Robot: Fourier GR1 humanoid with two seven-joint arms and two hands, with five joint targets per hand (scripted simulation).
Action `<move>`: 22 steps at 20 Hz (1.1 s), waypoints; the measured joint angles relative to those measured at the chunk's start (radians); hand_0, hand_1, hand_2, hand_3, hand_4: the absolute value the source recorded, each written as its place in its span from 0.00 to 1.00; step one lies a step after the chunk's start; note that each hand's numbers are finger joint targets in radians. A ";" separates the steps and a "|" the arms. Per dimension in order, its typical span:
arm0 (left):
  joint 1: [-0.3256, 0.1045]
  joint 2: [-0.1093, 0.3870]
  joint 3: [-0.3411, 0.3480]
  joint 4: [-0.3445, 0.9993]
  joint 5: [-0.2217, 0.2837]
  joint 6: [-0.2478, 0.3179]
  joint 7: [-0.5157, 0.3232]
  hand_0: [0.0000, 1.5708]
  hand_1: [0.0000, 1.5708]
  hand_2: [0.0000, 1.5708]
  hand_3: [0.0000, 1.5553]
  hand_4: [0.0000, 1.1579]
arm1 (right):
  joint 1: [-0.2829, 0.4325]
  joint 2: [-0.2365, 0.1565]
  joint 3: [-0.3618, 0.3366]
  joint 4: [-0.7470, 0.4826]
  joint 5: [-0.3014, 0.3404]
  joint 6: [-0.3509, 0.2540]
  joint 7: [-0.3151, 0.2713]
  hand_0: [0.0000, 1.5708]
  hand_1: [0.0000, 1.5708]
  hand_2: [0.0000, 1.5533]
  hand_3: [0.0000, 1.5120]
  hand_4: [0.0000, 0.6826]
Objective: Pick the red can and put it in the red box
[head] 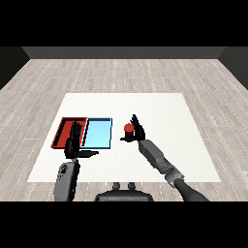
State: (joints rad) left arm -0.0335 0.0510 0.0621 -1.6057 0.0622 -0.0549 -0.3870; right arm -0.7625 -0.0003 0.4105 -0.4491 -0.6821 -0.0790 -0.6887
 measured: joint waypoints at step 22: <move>-0.002 -0.003 -0.007 0.034 -0.013 0.007 -0.038 0.00 0.00 0.00 0.00 0.00 | -0.064 -0.002 0.041 0.055 -0.018 -0.247 0.154 1.00 1.00 0.96 0.94 0.85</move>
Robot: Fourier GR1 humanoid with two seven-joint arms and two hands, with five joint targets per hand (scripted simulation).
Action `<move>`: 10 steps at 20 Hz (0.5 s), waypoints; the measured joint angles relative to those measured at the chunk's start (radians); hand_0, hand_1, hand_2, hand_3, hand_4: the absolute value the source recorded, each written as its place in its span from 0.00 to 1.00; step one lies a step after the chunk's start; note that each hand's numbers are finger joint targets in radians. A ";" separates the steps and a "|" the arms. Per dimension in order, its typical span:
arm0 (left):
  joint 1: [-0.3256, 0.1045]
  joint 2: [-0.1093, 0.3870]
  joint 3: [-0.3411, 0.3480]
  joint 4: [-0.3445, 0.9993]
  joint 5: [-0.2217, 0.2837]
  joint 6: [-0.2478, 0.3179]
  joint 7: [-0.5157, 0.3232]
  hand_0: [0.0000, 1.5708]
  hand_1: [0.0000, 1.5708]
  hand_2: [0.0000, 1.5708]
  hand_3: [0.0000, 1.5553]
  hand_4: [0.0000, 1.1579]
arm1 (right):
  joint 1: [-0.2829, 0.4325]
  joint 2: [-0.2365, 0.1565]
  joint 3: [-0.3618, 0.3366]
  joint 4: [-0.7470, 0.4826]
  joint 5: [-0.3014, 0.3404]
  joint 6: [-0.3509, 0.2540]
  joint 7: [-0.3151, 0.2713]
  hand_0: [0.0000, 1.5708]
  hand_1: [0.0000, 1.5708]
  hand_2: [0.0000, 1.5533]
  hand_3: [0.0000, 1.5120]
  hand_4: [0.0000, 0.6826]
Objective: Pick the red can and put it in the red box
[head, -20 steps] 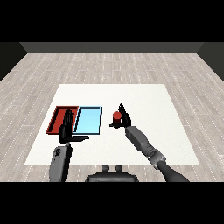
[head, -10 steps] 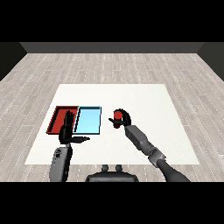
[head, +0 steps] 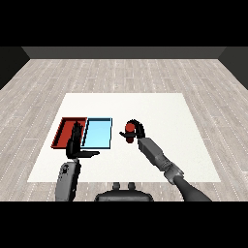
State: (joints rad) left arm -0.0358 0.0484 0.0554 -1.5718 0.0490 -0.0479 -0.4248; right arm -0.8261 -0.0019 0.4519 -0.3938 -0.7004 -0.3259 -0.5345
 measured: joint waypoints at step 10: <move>0.012 0.001 -0.013 -0.017 -0.020 0.007 0.000 0.00 0.00 0.00 0.00 0.00 | 0.020 -0.025 -0.031 -0.115 0.072 -0.048 0.025 1.00 1.00 0.95 0.93 0.90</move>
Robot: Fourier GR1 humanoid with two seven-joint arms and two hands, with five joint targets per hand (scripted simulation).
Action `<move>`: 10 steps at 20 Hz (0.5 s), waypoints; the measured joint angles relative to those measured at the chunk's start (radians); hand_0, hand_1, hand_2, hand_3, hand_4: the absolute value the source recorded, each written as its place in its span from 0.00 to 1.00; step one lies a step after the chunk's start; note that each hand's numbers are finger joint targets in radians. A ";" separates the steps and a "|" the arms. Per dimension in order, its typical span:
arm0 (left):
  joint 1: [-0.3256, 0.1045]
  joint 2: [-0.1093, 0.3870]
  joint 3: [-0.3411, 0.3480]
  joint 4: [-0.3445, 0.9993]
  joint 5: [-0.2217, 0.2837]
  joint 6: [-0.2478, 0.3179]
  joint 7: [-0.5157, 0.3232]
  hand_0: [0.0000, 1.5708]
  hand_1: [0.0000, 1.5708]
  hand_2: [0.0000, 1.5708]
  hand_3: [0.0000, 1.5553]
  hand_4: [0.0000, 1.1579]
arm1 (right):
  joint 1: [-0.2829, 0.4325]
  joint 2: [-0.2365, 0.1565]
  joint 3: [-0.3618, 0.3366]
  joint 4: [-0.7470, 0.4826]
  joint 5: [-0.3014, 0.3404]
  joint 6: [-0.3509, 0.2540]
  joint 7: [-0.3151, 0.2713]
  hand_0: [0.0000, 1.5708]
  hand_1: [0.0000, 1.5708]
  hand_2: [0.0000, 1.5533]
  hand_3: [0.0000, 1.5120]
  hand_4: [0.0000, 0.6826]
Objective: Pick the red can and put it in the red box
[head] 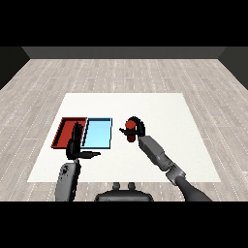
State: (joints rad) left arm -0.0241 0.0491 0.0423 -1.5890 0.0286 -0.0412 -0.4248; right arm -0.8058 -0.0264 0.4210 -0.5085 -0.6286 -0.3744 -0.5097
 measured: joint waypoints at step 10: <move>0.001 -0.009 -0.042 -0.031 -0.017 -0.010 0.029 0.00 0.00 0.00 0.00 0.00 | 0.091 -0.108 -0.014 -0.345 0.115 -0.087 0.106 0.98 0.98 0.94 0.93 0.89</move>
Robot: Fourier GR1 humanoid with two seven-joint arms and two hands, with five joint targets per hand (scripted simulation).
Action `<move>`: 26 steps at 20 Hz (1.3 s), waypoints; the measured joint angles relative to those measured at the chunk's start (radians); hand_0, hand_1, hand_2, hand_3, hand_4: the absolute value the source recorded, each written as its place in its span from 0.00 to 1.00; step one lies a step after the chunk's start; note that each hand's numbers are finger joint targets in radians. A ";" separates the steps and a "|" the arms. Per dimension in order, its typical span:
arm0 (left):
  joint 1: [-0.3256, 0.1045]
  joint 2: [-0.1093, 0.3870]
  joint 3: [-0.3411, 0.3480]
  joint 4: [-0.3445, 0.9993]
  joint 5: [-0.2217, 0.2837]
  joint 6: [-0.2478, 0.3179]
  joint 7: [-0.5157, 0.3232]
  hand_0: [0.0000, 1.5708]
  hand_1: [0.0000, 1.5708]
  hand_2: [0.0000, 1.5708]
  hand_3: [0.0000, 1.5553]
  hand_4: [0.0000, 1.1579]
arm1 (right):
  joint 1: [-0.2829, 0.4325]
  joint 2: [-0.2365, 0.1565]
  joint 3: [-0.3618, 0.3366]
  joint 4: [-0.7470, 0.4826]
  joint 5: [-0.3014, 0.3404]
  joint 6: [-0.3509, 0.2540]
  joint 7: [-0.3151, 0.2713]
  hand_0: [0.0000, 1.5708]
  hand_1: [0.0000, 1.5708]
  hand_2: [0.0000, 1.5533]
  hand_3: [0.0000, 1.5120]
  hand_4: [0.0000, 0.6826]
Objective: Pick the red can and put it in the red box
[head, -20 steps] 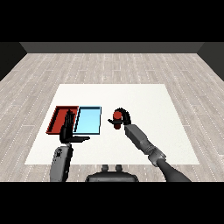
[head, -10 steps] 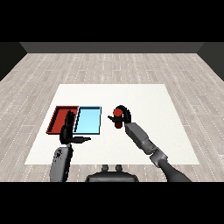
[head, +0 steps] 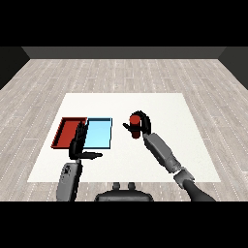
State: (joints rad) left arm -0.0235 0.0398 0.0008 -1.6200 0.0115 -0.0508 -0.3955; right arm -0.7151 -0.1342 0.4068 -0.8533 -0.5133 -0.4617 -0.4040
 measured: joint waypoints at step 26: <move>-0.141 -0.040 -0.337 -0.009 0.048 0.097 0.237 0.00 0.00 0.00 0.00 0.00 | 0.263 -0.005 0.013 -0.724 0.337 -0.141 0.238 1.00 1.00 0.96 0.94 0.95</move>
State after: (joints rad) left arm -0.1642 0.0003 -0.3362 -1.6286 0.0596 0.0458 -0.1588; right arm -0.4519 -0.1391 0.4202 -1.5777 -0.1768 -0.6023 -0.1662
